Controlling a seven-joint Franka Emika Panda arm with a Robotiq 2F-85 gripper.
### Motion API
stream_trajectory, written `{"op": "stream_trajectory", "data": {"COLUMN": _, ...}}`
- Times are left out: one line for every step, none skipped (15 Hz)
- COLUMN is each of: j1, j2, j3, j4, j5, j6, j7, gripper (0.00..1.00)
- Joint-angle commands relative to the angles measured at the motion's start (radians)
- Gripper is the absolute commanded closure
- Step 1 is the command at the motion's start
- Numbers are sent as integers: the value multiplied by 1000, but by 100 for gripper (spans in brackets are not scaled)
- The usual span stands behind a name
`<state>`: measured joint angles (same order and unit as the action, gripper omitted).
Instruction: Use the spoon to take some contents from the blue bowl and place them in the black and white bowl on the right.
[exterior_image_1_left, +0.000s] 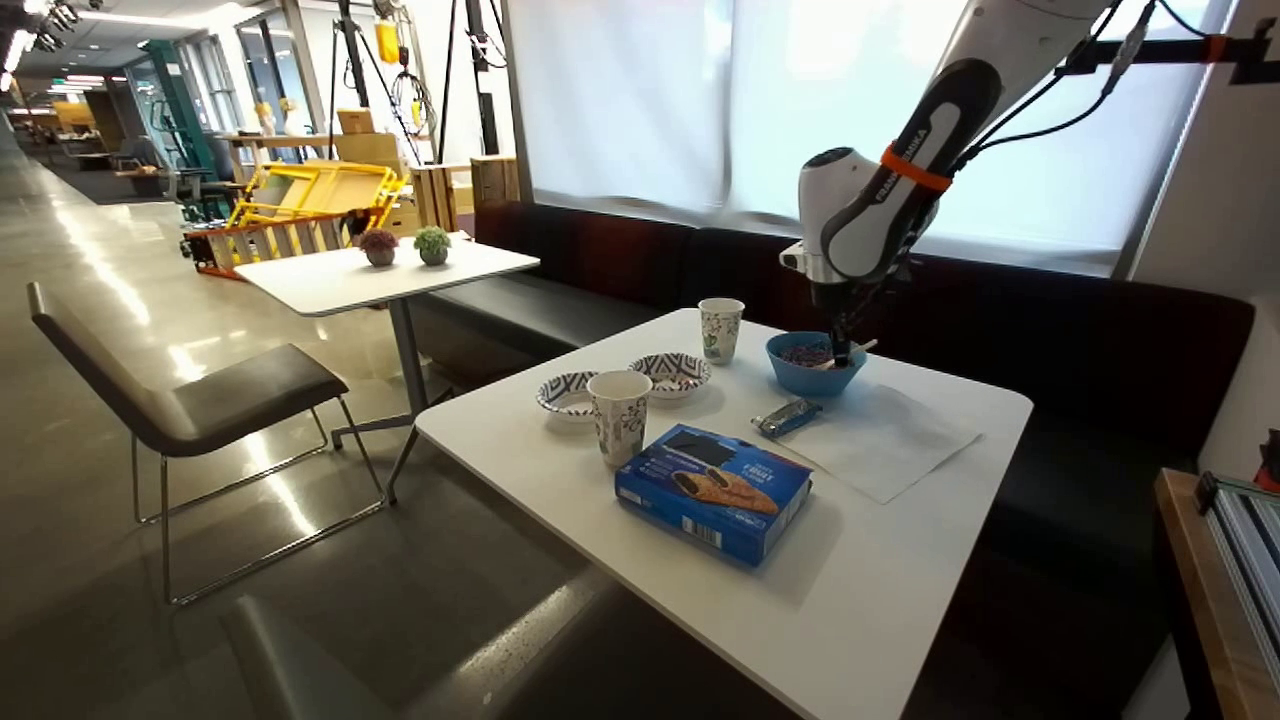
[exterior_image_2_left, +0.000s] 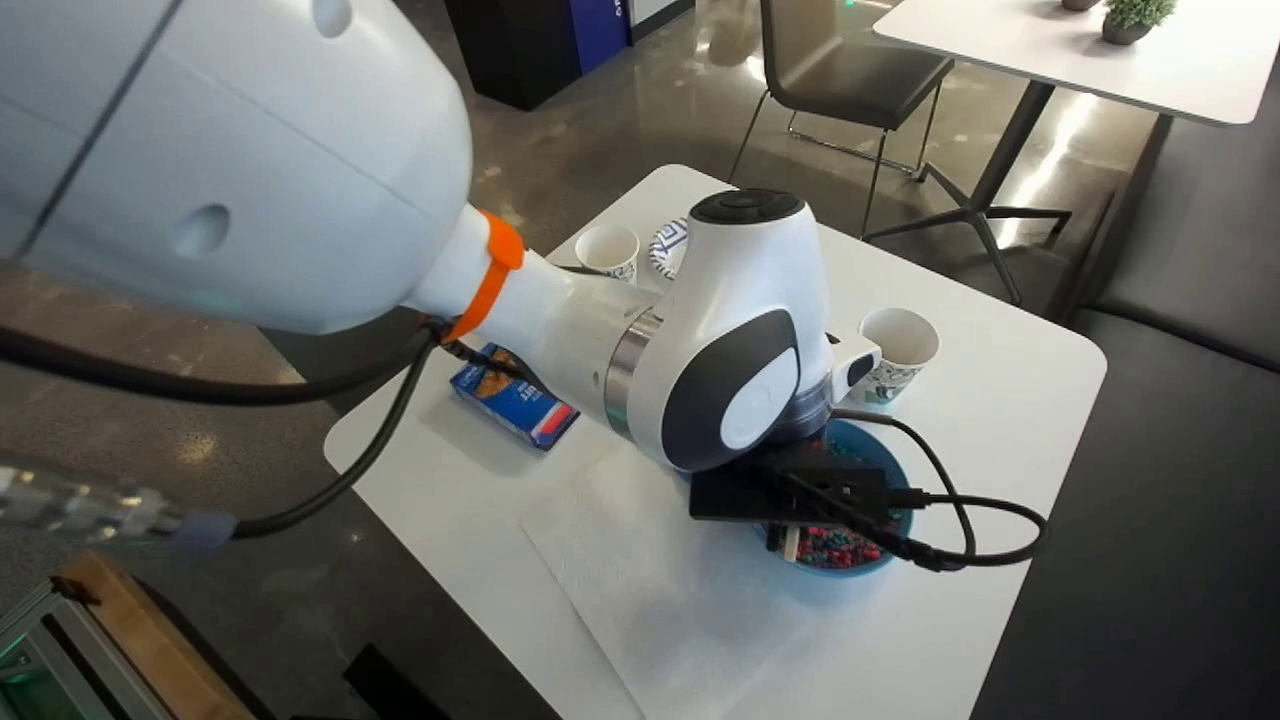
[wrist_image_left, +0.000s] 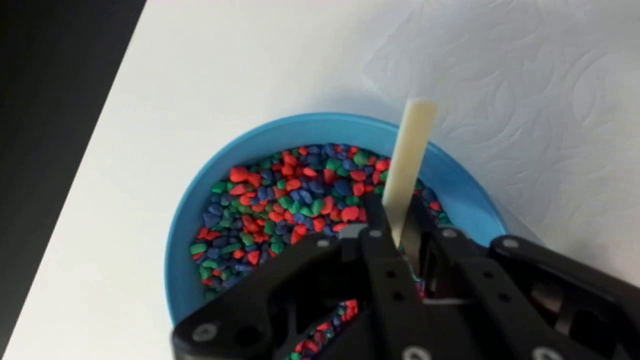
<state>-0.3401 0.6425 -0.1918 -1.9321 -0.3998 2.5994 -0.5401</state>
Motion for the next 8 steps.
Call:
{"op": "stream_trajectory", "data": {"j1": -81, "j2": 35, "j3": 74, "j4": 43, "j5": 110, "j6": -43, "j7": -78, "gripper": 96}}
{"op": "stream_trajectory", "data": {"j1": -103, "j2": 41, "j3": 88, "j4": 54, "j5": 140, "j6": -47, "j7": -101, "gripper": 96}}
{"op": "stream_trajectory", "data": {"j1": -125, "j2": 49, "j3": 102, "j4": 66, "j5": 169, "j6": -53, "j7": -128, "gripper": 96}}
{"op": "stream_trajectory", "data": {"j1": -141, "j2": 54, "j3": 111, "j4": 74, "j5": 193, "j6": -59, "j7": -152, "gripper": 96}}
{"op": "stream_trajectory", "data": {"j1": -170, "j2": 59, "j3": 134, "j4": 81, "j5": 226, "j6": -55, "j7": -199, "gripper": 96}}
{"op": "stream_trajectory", "data": {"j1": -187, "j2": 66, "j3": 147, "j4": 89, "j5": 253, "j6": -47, "j7": -230, "gripper": 96}}
{"op": "stream_trajectory", "data": {"j1": -204, "j2": 72, "j3": 161, "j4": 98, "j5": 280, "j6": -47, "j7": -263, "gripper": 96}}
{"op": "stream_trajectory", "data": {"j1": -221, "j2": 78, "j3": 174, "j4": 105, "j5": 307, "j6": -44, "j7": -296, "gripper": 96}}
